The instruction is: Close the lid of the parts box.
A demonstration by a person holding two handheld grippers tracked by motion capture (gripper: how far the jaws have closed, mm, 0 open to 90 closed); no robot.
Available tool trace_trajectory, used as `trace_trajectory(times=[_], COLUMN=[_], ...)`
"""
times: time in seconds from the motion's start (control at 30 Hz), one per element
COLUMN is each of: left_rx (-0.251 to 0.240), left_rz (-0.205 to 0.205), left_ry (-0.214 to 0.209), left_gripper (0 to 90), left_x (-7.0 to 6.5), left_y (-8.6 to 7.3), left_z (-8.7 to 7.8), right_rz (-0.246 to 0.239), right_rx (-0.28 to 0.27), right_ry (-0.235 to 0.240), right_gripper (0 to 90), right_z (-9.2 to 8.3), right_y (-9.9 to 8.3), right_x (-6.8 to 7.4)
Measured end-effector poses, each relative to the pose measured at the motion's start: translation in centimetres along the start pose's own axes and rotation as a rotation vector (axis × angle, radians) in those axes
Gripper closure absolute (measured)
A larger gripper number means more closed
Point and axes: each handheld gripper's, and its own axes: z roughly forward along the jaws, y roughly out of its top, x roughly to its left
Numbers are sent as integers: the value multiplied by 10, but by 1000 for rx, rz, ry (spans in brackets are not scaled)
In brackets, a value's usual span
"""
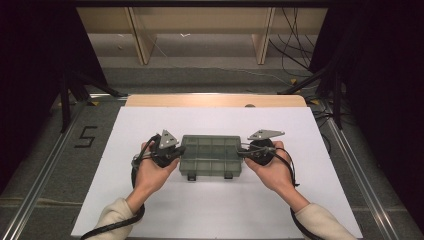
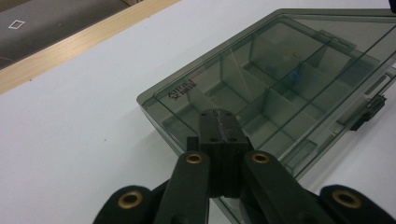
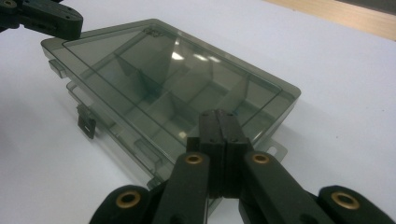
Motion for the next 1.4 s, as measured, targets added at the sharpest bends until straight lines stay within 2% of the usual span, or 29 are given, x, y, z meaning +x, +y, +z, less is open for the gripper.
trace_trajectory(times=[0.07,0.13,0.17,0.2,0.23,0.27,0.33,0.4,0.43,0.47,0.5,0.53,0.57,0.6,0.67,0.7,0.77,0.8,0.87,1.0,1.03,1.07,1.1,1.17,1.2,1.27,1.3,1.33,1.4], left_rx=[3,-16,-5,10,13,16,29,31,26,25,12,23,27,37,40,41,39,43,44,47,48,48,50,47,51,53,56,63,62], left_rz=[14,-30,-1,11,10,6,13,9,7,5,-5,-7,-1,22,19,9,17,0,22,15,14,14,15,-6,10,11,15,24,2], left_ry=[3,5,4,-4,-1,-2,0,0,1,0,-4,1,2,-5,-1,-1,-1,-3,-1,-2,-2,-2,-2,-12,-3,-6,-8,-6,-9], left_gripper=[900,900,900,900,900,900,900,900,900,900,900,900,900,900,900,900,900,900,900,900,900,900,900,900,900,900,900,900,900], left_x=[0,-3,-2,-1,-1,-2,-2,-2,-2,-3,-4,-4,-4,-3,-3,-4,-4,-5,-4,-6,-6,-6,-5,-7,-6,-6,-6,-6,-7], left_y=[0,-1,-1,-1,-2,-2,-2,-3,-3,-4,-4,-4,-4,-5,-5,-5,-6,-6,-6,-6,-6,-6,-6,-7,-7,-7,-7,-7,-8], left_z=[1,3,3,3,3,4,4,4,5,6,7,7,8,8,8,9,10,10,10,10,10,10,11,12,12,12,12,12,13], right_rz=[-23,-31,-32,-19,-22,-5,-36,-14,-32,-1,-32,-16,-27,2,-20,-16,-30,-29,-19,-14,-32,-9,-10,-10,-13,-13,-10,-12,-11], right_rx=[-8,-1,0,3,4,9,8,22,20,28,26,43,46,55,52,55,48,53,60,65,62,65,55,59,60,72,49,62,77], right_ry=[-3,1,1,1,2,1,1,7,4,0,6,7,6,3,-3,3,5,8,6,8,5,7,3,3,3,7,-1,4,7], right_gripper=[900,900,900,900,900,900,900,900,900,900,900,900,900,900,900,900,900,900,900,900,900,900,900,900,900,900,900,900,900], right_z=[2,3,3,3,3,3,4,5,6,5,7,6,7,7,9,9,11,11,10,10,11,11,12,12,12,11,14,13,13], right_y=[-2,-2,-2,-3,-3,-3,-4,-5,-6,-6,-7,-7,-8,-8,-10,-10,-11,-11,-11,-11,-12,-12,-12,-12,-12,-12,-14,-14,-13], right_x=[-1,-1,-1,-1,-1,0,-2,-1,-2,0,-2,-1,-2,-1,-2,-2,-2,-2,-1,-1,-2,0,0,0,0,-1,-1,-1,-2])
